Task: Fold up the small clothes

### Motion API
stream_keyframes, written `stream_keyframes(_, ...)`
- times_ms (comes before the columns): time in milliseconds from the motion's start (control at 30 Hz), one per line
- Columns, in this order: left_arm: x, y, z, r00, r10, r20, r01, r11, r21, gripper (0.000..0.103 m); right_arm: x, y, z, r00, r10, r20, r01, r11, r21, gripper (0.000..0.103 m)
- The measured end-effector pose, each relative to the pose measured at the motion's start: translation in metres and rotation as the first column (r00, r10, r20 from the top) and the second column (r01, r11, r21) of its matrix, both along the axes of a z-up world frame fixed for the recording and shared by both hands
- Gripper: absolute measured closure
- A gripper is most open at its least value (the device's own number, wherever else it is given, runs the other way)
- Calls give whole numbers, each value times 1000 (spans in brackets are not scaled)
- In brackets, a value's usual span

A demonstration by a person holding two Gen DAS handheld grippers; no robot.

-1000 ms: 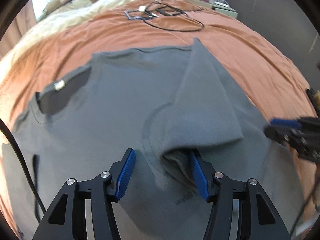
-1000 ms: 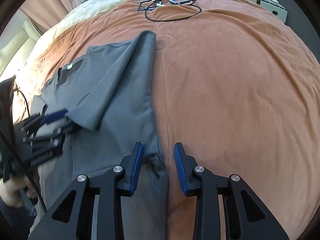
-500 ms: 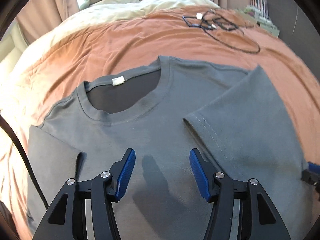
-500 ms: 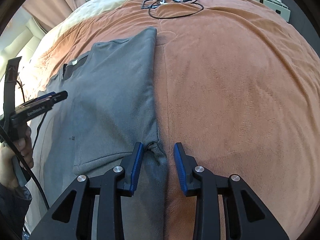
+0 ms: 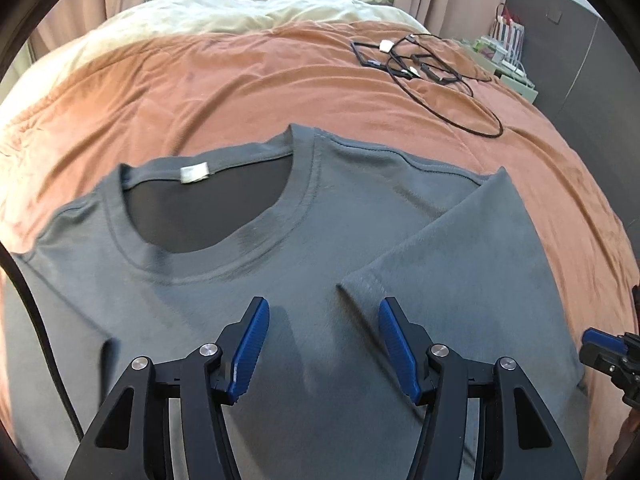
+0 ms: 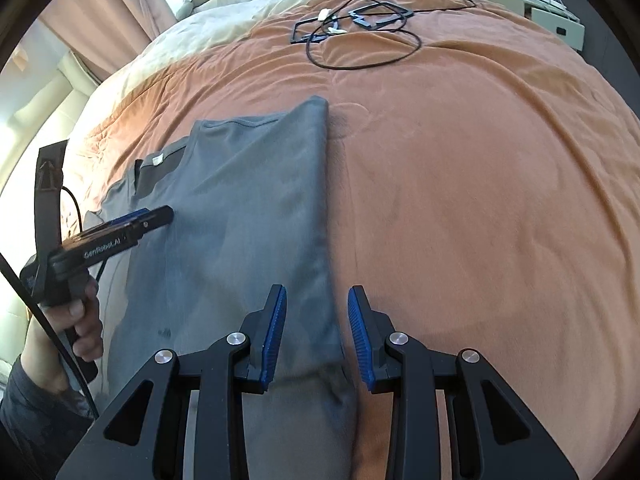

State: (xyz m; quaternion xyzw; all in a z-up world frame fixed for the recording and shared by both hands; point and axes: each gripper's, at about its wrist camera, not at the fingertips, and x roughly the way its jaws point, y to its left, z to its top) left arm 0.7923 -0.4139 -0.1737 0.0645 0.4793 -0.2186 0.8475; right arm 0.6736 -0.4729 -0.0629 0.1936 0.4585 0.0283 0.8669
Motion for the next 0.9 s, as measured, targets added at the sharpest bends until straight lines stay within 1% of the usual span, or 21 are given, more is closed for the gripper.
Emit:
stream_keyframes(33, 1, -1, -1, 1000, -7, 3, 8, 1000, -5, 44, 6, 2, -2, 1000, 0, -6, 0, 1000, -10, 74)
stream_keyframes(67, 3, -3, -3, 1000, -17, 6, 17, 1000, -6, 52, 12, 3, -4, 1000, -3, -12, 3, 1000, -20, 74)
stream_keyframes(100, 5, -5, -6, 1000, -28, -3, 28, 1000, -2, 71, 19, 4, -7, 1000, -7, -19, 7, 1000, -25, 74)
stream_keyframes(167, 8, -6, -9, 999, -37, -23, 36, 999, -18, 84, 28, 5, -10, 1000, -13, -22, 12, 999, -31, 74)
stream_keyframes(200, 8, -5, -8, 999, -37, -19, 37, 999, -27, 97, 33, 7, -10, 1000, -15, -22, 14, 999, -35, 74)
stream_keyframes(233, 8, -4, -7, 999, -37, -16, 36, 999, -23, 98, 37, 7, -11, 1000, -20, -22, 19, 999, -37, 74)
stream_keyframes(267, 7, -4, -6, 999, -38, -13, 37, 999, -16, 103, 41, 7, -11, 999, -26, -23, 26, 999, -36, 74)
stream_keyframes(367, 5, 1, -5, 1000, -31, 4, 31, 998, 47, 103, 54, 8, -10, 999, -43, -23, 42, 998, -39, 74)
stream_keyframes(467, 9, 14, -4, 1000, -17, -8, 18, 999, 40, 103, 64, 8, -11, 998, -59, -29, 58, 998, -38, 74)
stream_keyframes(567, 16, 25, 0, 999, -1, -35, -1, 999, -42, 103, 72, 7, -11, 997, -75, -24, 75, 997, -19, 74)
stream_keyframes(633, 22, 27, 2, 998, 19, -59, -23, 997, -80, 103, 74, 7, -12, 997, -75, -19, 75, 997, -17, 74)
stream_keyframes(667, 25, 28, 4, 998, 25, -66, -32, 994, -107, 101, 74, 7, -13, 997, -75, -17, 75, 997, -12, 74)
stream_keyframes(733, 27, 26, 7, 997, 19, -73, -30, 987, -156, 95, 73, 3, -14, 996, -83, -15, 83, 996, 11, 74)
stream_keyframes(767, 27, 24, 7, 997, 13, -76, -26, 985, -173, 85, 72, 2, -14, 996, -83, -11, 83, 996, 19, 74)
stream_keyframes(800, 27, 21, 6, 997, 5, -79, -19, 983, -184, 73, 72, 2, -15, 997, -77, -5, 77, 997, 22, 74)
stream_keyframes(867, 24, 12, 4, 997, -15, -74, 2, 984, -180, 64, 73, 0, -16, 998, -67, -1, 67, 998, 12, 74)
stream_keyframes(900, 22, 6, 2, 998, -28, -64, 17, 987, -157, 64, 73, 0, -16, 998, -66, -1, 66, 998, 9, 74)
